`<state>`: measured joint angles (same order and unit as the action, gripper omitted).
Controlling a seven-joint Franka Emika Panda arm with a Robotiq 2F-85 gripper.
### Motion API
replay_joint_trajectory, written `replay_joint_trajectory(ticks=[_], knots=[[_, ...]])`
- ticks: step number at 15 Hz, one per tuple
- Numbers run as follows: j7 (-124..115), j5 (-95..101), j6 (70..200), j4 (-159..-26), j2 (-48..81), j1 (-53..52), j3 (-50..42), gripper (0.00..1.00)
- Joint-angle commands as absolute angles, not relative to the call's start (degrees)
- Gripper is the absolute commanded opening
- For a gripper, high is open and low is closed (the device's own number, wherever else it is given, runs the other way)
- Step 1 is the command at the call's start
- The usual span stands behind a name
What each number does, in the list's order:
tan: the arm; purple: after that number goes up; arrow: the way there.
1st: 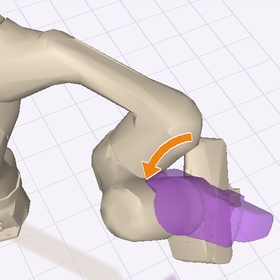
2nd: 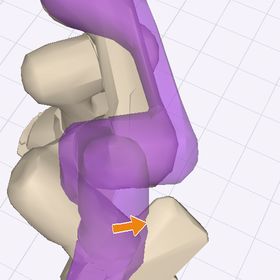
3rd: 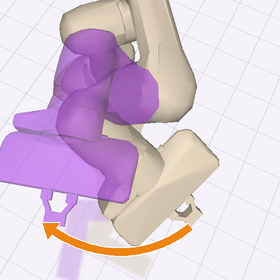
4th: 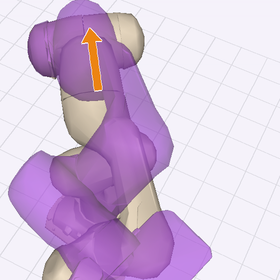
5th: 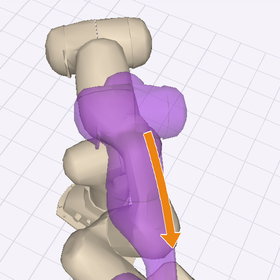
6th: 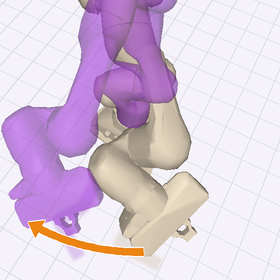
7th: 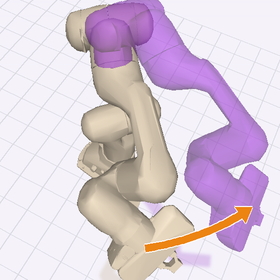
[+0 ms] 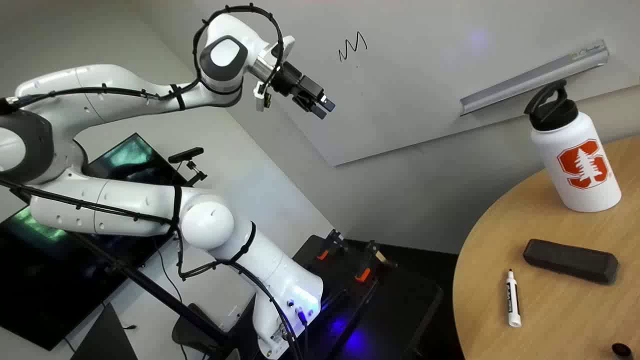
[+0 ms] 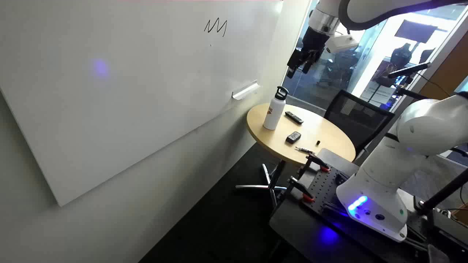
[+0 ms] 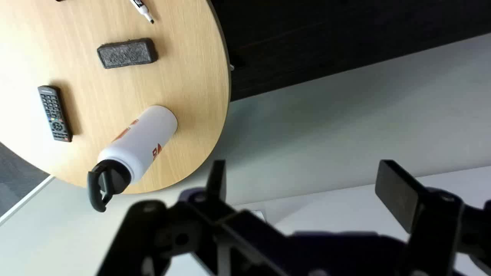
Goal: Move the black eraser to the right
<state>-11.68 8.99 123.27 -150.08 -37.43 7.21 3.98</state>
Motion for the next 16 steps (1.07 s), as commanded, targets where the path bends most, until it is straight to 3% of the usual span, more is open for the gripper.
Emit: replay_joint_trajectory(ticks=[1,16], knots=[[-11.87,9.25,123.05,-149.94,-37.40,6.79,3.60,1.00],[-12.75,9.51,123.28,-149.94,-37.26,7.42,3.61,1.00]])
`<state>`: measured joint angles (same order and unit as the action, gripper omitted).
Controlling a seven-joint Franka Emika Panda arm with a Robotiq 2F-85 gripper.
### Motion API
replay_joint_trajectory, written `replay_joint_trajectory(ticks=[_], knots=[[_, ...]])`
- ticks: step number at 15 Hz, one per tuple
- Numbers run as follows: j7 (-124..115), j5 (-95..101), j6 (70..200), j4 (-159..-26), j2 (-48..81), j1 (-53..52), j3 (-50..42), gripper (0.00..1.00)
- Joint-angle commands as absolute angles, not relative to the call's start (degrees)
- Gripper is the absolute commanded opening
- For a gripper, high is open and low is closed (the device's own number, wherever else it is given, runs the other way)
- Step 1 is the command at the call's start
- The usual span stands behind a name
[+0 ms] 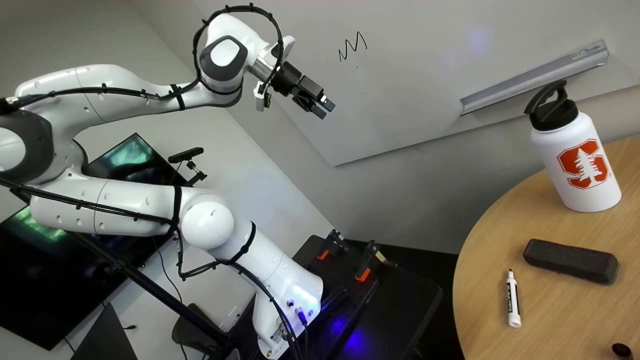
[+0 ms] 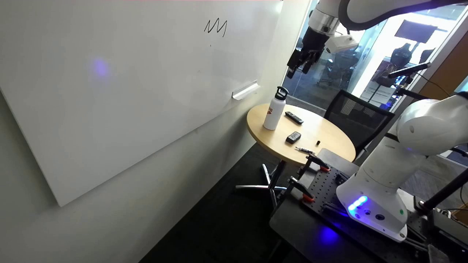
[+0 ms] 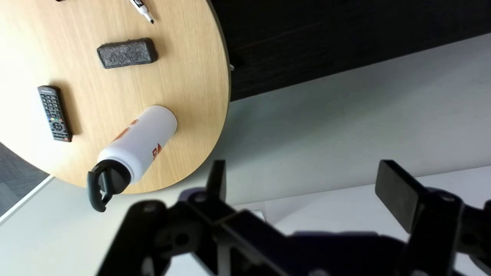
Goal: Move the black eraser to the right
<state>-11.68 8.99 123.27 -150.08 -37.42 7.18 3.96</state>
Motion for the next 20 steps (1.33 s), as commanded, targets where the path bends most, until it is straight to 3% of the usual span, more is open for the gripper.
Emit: replay_joint_trajectory(ticks=[1,6,15,16,20], knots=[[-13.98,9.47,123.57,-150.00,-37.02,8.31,3.32,1.00],[-22.74,9.35,128.08,-151.81,-34.08,15.08,0.24,1.00],[-35.53,9.80,153.31,-155.24,-13.79,28.61,-6.09,1.00],[-30.51,9.00,149.44,-156.62,-18.87,26.69,-6.91,1.00],[-33.79,9.41,153.00,-155.72,-13.47,27.21,-7.77,1.00]])
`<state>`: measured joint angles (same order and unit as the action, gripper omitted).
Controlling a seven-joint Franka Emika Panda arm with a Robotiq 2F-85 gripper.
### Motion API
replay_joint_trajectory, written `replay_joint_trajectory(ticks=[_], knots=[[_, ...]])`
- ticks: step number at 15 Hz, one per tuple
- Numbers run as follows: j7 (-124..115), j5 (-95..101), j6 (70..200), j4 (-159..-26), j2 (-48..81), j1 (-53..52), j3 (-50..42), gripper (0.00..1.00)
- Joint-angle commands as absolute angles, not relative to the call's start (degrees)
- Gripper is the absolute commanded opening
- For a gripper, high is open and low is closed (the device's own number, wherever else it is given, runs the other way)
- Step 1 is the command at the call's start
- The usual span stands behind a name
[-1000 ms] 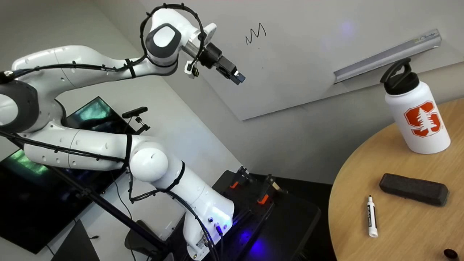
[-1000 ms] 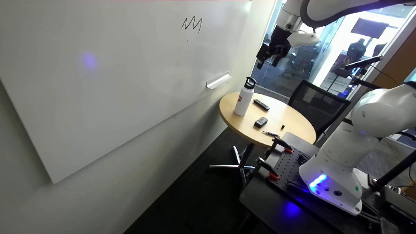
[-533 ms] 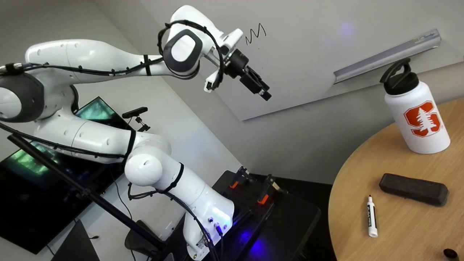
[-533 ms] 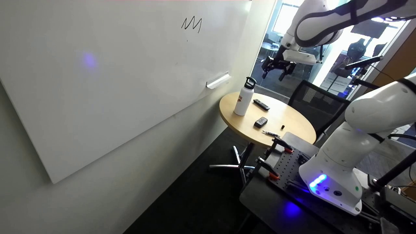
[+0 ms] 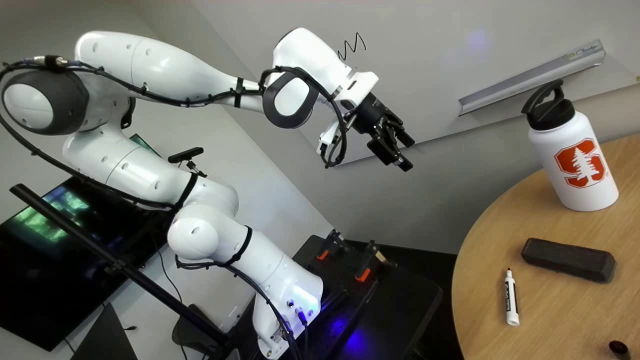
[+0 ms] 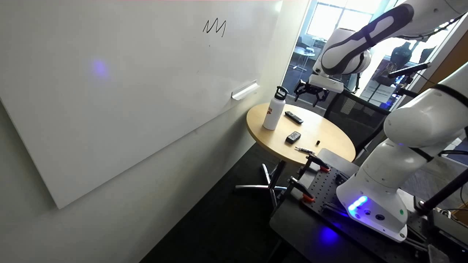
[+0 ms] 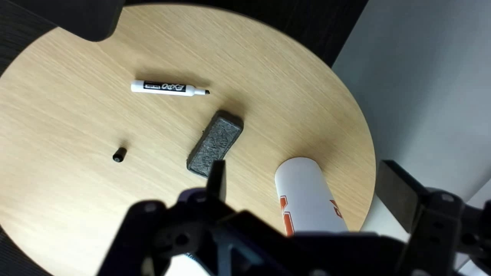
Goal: Move the black eraser to the right
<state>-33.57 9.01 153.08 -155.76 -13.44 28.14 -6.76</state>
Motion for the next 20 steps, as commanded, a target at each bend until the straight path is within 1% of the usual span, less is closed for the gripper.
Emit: replay_joint_trajectory(ticks=[1,2,6,9,12,13,14,16,17,20], knots=[[-34.06,9.42,153.00,-155.54,-13.46,27.19,-7.73,1.00],[-34.17,9.43,153.00,-155.44,-13.47,27.17,-7.66,1.00],[-42.08,7.76,156.32,-152.17,-5.65,28.33,-9.17,1.00],[-45.51,5.21,163.52,-149.84,2.82,28.03,-13.80,1.00],[-44.51,-3.72,171.47,-146.29,12.64,26.17,-18.49,1.00],[-43.30,-8.27,173.63,-144.59,16.25,25.93,-18.77,1.00],[-44.14,-9.77,175.05,-142.80,19.19,30.29,-14.83,1.00],[-44.96,-11.81,175.96,-138.38,25.09,31.46,-14.06,1.00],[-40.26,-14.23,174.23,-143.13,19.46,27.05,-17.83,1.00],[-38.93,-16.60,174.37,-141.51,22.43,26.14,-18.36,1.00]])
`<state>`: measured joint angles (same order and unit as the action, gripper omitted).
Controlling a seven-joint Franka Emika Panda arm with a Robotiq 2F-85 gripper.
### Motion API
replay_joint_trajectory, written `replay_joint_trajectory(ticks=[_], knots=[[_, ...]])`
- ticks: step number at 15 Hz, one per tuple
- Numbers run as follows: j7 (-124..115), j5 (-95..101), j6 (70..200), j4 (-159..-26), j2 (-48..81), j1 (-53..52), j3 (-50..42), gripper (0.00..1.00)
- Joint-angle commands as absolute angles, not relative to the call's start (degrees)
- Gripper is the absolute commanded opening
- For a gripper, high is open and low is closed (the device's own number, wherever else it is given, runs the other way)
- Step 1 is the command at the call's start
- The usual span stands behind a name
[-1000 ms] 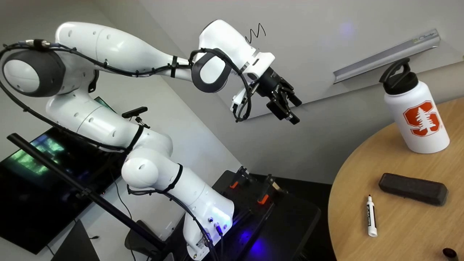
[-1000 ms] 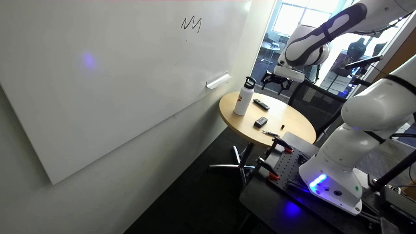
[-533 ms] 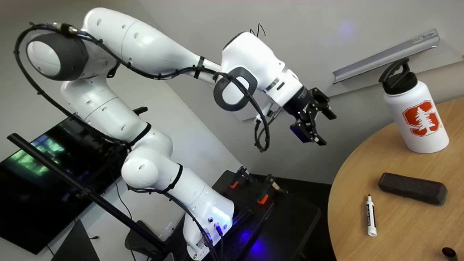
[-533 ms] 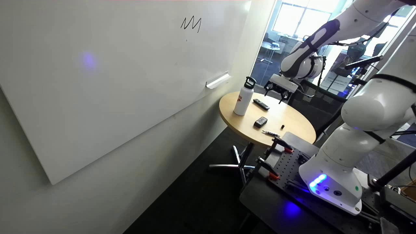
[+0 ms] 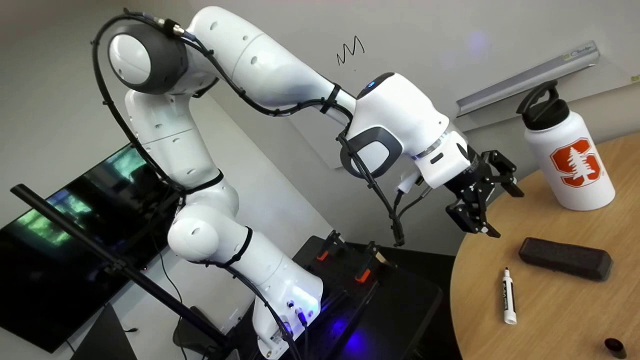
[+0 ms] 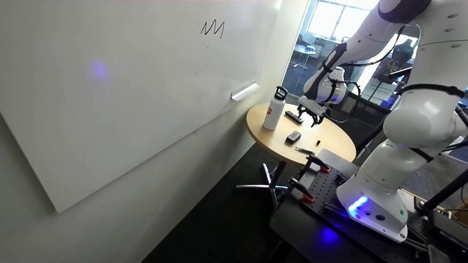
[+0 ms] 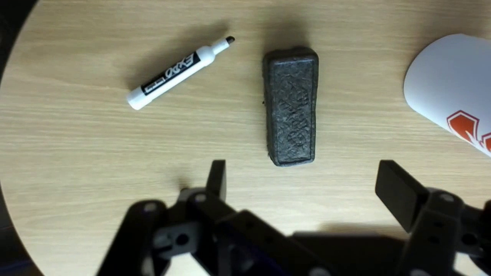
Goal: Move the black eraser to the right
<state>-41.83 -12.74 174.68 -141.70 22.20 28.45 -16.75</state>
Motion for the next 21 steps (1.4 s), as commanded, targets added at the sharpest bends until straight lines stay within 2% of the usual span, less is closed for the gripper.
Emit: replay_joint_trajectory(ticks=[1,5,13,21], knots=[[-38.93,-16.57,174.37,-141.52,22.27,26.09,-18.68,1.00],[-41.01,-17.84,175.67,-139.40,24.88,23.17,-20.64,1.00],[-42.19,-17.18,167.64,-123.70,42.08,18.22,-26.06,1.00],[-41.16,-18.15,166.30,-114.88,52.40,19.14,-25.12,1.00]])
